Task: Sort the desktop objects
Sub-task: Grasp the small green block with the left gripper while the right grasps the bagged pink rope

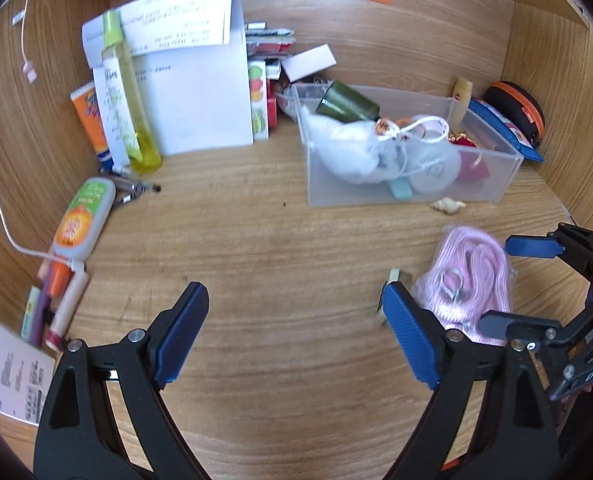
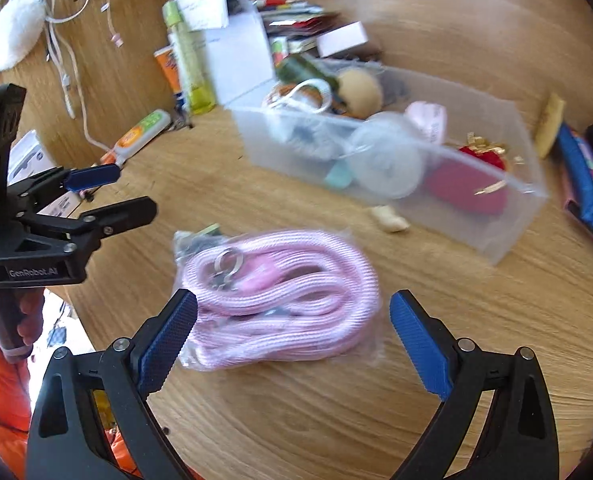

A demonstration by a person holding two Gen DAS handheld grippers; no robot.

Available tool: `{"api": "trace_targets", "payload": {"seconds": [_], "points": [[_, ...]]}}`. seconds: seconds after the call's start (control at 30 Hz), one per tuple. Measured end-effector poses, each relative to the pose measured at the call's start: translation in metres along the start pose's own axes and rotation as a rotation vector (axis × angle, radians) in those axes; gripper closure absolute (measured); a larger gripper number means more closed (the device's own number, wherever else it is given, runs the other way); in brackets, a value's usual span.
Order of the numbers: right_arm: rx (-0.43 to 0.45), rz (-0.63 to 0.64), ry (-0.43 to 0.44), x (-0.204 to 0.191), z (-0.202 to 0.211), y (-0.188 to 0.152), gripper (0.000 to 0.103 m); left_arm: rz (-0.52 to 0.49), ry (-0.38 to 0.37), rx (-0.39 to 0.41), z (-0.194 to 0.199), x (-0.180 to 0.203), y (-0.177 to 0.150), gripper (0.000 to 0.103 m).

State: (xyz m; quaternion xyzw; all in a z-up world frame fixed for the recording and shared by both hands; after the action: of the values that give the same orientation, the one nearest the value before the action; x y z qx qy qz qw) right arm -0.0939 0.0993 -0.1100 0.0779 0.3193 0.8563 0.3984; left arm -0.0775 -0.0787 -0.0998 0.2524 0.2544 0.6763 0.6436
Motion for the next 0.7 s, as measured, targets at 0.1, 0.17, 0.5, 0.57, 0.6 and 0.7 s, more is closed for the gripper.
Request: {"api": "trace_targets", "payload": {"seconds": [0.1,0.17,0.5,0.57,0.6,0.7], "points": [[-0.003,0.044,-0.010,-0.014,-0.004,-0.002,0.007,0.002,-0.012,-0.014,-0.001,-0.001,-0.007,0.014],[-0.006,0.093,-0.038,-0.023,-0.007,-0.003,0.006,0.000,-0.018,-0.021,-0.002,0.000,-0.011,0.014],[-0.039,0.234,-0.236,-0.032,-0.030,-0.007,0.000,0.000,-0.061,-0.061,-0.013,0.007,-0.022,0.014],[-0.041,0.233,-0.241,-0.029,-0.030,-0.006,0.000,-0.006,-0.074,-0.067,-0.015,0.011,-0.023,0.014],[-0.040,0.229,-0.236,-0.027,-0.029,-0.006,0.000,-0.014,-0.081,-0.070,-0.016,0.014,-0.024,0.014],[-0.038,0.214,-0.217,-0.020,-0.027,-0.005,0.000,-0.037,-0.093,-0.076,-0.020,0.022,-0.024,0.014]]}}
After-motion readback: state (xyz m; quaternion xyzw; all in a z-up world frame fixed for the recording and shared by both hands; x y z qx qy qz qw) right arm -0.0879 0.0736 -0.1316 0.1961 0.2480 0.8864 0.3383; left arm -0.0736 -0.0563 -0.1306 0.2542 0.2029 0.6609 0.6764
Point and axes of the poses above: each gripper's, at about its wrist camera, not at the fingertips, and z roughly against the way its jaws point, x to its right, y to its top, the point moved 5 cm from there along -z, roughly the way its jaws point, and after that the axes turned 1 degree about -x, right-handed, at the moved point
